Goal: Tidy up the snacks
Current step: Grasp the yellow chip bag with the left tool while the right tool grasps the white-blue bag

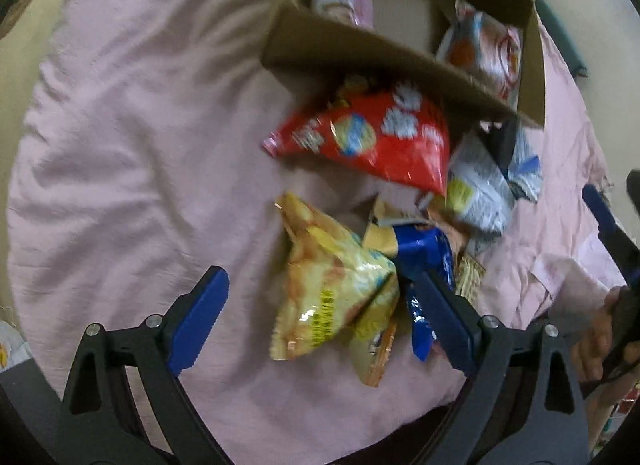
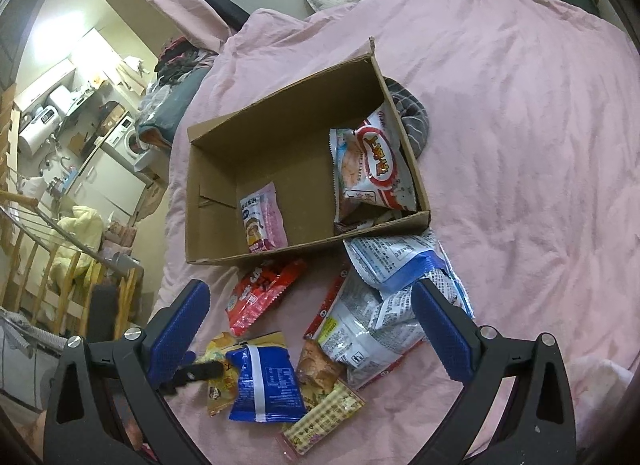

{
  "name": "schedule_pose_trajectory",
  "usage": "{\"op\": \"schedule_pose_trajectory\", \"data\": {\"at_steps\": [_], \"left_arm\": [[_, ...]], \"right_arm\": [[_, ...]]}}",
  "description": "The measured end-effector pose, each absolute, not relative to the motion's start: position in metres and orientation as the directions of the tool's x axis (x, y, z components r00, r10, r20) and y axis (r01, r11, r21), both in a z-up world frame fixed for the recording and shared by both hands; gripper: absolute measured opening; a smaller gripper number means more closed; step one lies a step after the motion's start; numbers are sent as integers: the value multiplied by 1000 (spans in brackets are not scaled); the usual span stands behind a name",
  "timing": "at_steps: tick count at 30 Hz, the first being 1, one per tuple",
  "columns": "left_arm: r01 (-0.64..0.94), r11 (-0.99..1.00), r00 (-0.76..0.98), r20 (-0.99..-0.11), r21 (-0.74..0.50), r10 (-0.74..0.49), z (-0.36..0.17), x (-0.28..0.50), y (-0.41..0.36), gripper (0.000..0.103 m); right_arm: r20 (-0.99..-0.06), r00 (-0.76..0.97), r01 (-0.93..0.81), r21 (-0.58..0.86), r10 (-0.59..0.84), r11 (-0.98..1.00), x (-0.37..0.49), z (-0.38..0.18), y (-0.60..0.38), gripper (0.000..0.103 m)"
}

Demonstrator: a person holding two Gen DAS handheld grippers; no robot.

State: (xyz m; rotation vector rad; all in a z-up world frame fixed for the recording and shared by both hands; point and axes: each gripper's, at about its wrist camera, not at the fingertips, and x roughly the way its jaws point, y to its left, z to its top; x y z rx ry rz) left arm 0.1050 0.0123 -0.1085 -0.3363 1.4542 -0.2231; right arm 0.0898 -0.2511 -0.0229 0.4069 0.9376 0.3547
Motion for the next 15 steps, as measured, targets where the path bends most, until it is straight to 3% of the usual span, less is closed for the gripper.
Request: {"op": "schedule_pose_trajectory", "data": {"at_steps": [5, 8, 15], "left_arm": [[-109, 901, -18, -906, -419, -423, -140, 103, -2, 55], [-118, 900, -10, -906, -419, -423, -136, 101, 1, 45], [-116, 922, 90, -929, -368, -359, -107, 88, 24, 42]], "right_arm": [[-699, 533, -113, 500, 477, 859, 94, -25, -251, 103], [-696, 539, -101, 507, 475, 856, 95, -25, -253, 103], [-685, 552, 53, 598, 476, 799, 99, -40, -289, 103]]}}
